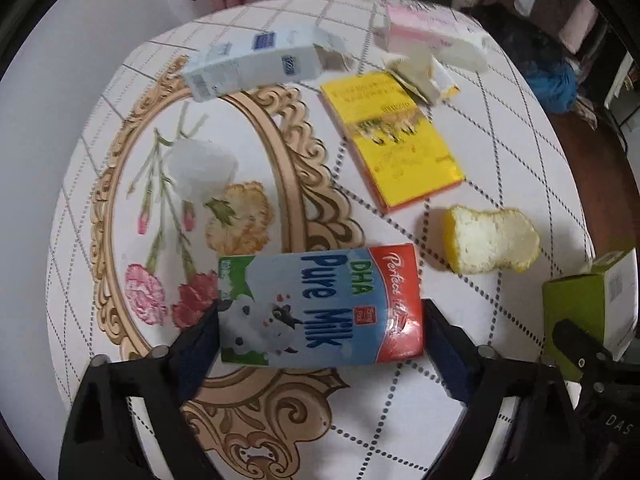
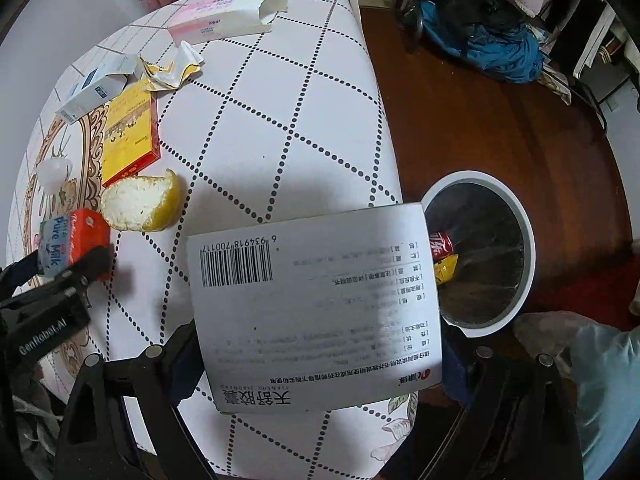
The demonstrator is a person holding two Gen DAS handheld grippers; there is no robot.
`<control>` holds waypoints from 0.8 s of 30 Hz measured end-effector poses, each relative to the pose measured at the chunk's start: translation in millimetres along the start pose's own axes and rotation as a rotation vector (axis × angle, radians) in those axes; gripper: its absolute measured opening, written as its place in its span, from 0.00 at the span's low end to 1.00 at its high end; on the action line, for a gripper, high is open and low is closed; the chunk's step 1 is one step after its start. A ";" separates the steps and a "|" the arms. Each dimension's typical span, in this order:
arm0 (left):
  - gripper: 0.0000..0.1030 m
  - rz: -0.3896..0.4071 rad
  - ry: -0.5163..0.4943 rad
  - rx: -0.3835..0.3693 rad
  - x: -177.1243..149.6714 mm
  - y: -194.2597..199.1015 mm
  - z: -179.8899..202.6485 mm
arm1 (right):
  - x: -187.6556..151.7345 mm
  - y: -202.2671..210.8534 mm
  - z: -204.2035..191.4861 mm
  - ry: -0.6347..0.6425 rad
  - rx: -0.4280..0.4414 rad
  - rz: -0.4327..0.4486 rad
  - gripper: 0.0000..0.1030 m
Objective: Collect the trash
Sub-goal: 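Grasp the Pure Milk carton with the left tool while the right tool grasps the white-green box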
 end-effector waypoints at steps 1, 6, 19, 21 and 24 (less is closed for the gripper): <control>0.89 0.013 0.003 -0.002 -2.7 3.0 -1.1 | -0.2 -0.1 0.0 0.000 0.004 0.003 0.91; 0.88 0.072 0.009 0.023 1.4 12.8 -14.4 | 0.0 2.2 2.3 -0.004 0.021 0.023 0.90; 0.88 0.247 0.006 0.009 7.4 107.9 15.1 | 10.0 65.4 28.7 -0.055 0.081 0.170 0.89; 0.88 0.269 -0.012 -0.013 10.0 119.9 33.4 | 10.7 78.3 43.7 -0.074 0.084 0.195 0.89; 0.88 0.297 -0.057 -0.054 15.1 135.8 71.5 | 10.4 93.0 80.3 -0.116 0.078 0.221 0.89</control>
Point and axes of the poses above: each gripper's, at about its wrist camera, not at the fingertips, and y roughly against the way its jaws point, z to its right, x to its top, the point moved 10 cm from there along -y, roughly the way its jaws point, and after that the axes turned 1 degree about -y, right-handed, at the moved point
